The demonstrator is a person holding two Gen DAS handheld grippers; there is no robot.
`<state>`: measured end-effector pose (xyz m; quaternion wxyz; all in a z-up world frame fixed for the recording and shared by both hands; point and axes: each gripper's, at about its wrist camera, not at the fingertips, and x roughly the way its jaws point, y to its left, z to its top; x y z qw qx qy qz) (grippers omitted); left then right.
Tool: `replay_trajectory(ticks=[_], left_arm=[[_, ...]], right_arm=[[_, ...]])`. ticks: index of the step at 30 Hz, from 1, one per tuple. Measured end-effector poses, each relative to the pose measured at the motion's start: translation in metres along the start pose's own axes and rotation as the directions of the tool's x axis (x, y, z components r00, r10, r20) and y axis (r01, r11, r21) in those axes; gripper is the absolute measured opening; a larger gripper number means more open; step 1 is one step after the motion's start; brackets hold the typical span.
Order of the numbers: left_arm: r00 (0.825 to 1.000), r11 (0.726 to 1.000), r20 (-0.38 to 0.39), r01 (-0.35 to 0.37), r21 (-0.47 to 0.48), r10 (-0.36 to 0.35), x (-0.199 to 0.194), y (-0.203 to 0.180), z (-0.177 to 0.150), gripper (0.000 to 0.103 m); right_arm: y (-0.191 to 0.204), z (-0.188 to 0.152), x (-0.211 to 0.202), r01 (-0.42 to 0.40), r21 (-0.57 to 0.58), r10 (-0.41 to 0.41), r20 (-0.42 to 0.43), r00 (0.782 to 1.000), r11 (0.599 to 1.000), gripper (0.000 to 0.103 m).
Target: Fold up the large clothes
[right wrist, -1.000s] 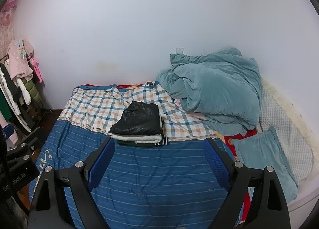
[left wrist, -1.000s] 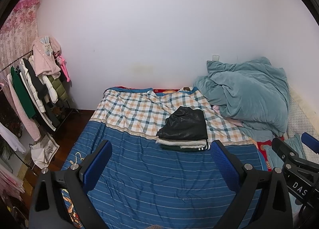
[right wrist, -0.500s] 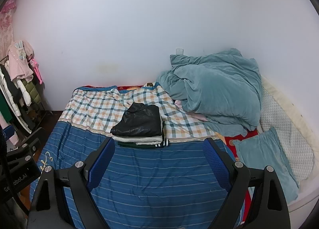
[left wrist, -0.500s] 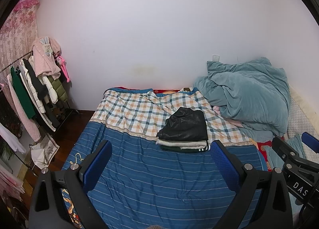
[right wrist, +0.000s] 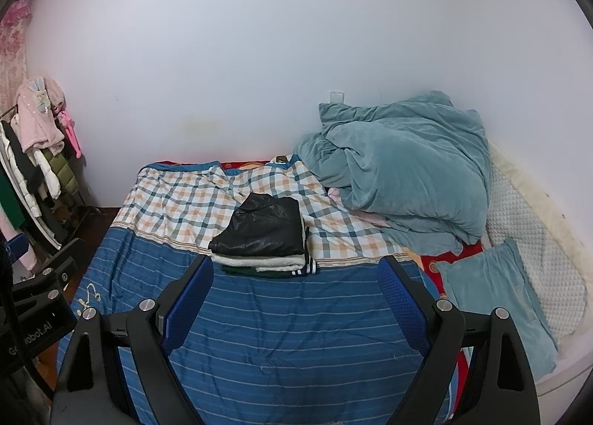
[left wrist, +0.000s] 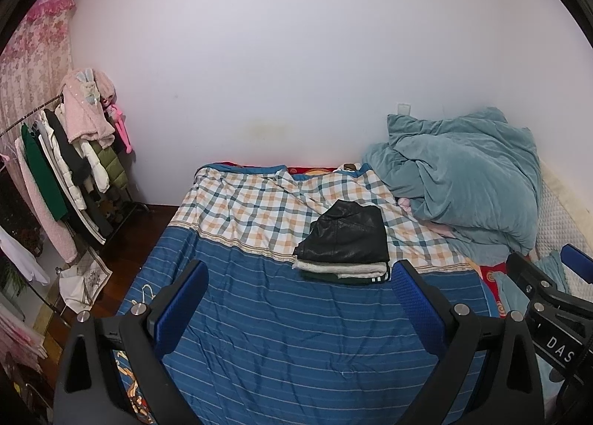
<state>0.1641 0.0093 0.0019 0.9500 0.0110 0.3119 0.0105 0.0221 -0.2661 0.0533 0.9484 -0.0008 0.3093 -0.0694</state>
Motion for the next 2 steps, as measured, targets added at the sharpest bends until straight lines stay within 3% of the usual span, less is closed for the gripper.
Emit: replay_trajectory(ticks=[2], left_arm=[[1.000,1.000,0.001,-0.004,-0.003,0.004,0.0005,0.0005,-0.0002,0.101]], right_arm=[[0.0006,-0.0002,-0.0001,-0.001,0.001,0.001,0.000,1.000,1.000,0.091]])
